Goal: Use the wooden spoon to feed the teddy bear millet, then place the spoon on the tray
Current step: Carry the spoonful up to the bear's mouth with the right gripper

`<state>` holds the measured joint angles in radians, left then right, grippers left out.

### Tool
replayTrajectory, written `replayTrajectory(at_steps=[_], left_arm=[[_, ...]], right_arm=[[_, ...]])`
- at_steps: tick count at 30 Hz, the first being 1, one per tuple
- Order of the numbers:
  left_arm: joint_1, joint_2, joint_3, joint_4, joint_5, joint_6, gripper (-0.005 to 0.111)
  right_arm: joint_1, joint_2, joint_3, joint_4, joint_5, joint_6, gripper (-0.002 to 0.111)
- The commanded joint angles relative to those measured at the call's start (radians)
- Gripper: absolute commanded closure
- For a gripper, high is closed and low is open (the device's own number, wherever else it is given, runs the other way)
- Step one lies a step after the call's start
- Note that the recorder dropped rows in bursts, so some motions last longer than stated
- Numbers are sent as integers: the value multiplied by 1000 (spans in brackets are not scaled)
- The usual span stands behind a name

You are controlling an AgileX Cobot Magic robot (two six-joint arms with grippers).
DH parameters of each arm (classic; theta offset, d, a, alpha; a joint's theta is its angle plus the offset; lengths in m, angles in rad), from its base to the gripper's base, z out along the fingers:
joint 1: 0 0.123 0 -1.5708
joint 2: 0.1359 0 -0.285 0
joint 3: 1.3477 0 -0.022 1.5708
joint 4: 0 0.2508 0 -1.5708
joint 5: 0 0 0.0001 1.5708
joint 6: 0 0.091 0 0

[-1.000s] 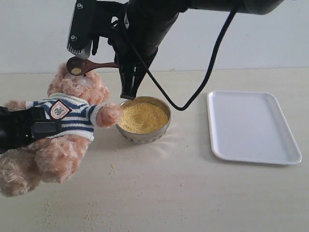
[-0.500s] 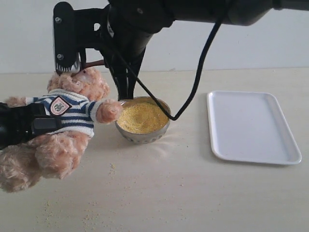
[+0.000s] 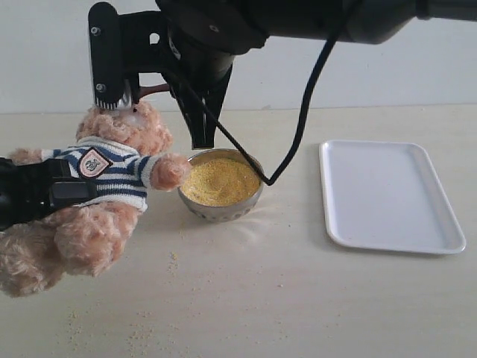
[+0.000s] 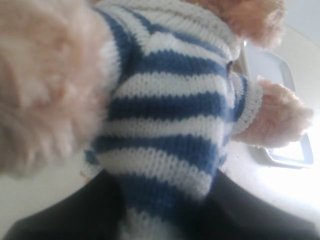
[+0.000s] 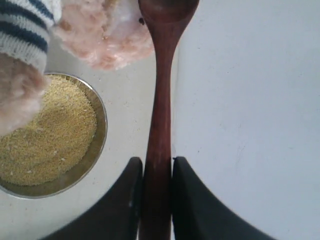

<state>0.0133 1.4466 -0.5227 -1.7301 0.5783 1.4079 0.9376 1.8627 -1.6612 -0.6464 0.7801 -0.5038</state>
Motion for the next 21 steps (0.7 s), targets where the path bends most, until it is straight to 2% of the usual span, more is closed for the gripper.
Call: replayTrajectory(at_steps=[1,8,16,21], left_arm=[[2,-9,-9,-14,17,22,102],[2,-9,-9,-14,17,24,102],[2,-9,-9,-14,15,24,102],[2,-9,-9,-14,15,24,102]], right_arm=[[4,-1,-5,-14,42,10,108],[62,-1,-5,-102,116,58,108],[62,-4,-5,-134,137,207,108],[62,-6,-5,-117,167,231,108]])
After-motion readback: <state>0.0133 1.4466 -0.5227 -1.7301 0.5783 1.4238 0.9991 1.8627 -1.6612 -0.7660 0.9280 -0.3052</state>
